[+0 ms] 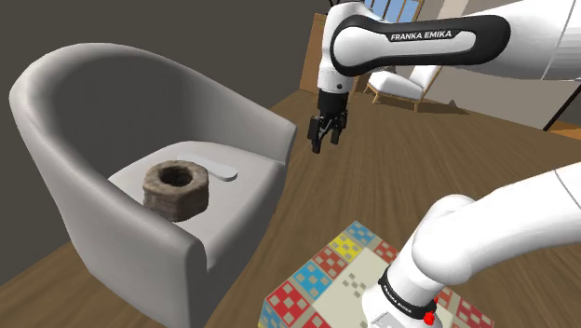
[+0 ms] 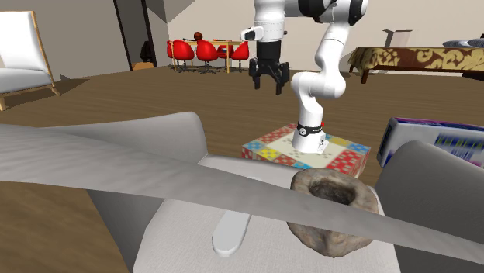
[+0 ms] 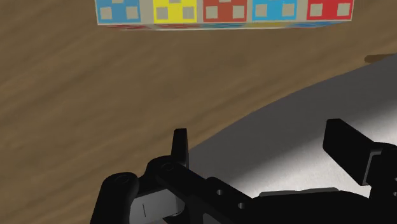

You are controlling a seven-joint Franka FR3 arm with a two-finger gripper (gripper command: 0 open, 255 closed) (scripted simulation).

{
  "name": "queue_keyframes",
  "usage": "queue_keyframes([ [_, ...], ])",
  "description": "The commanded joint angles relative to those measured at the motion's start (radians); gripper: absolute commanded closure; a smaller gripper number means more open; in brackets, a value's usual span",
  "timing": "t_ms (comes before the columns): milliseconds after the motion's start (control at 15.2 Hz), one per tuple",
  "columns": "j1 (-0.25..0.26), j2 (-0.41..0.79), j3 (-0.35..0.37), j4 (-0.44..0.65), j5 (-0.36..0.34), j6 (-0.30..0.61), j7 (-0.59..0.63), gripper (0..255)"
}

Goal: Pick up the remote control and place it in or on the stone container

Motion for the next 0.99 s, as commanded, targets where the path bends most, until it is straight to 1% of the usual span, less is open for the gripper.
queue_keyframes([
  [0, 0.011, 0.066, 0.006, 0.024, 0.005, 0.052, -0.009, 0],
  [462, 0.047, 0.306, 0.035, 0.145, 0.017, 0.199, -0.033, 0],
  [924, 0.079, 0.546, 0.067, 0.318, 0.014, 0.293, -0.053, 0],
])
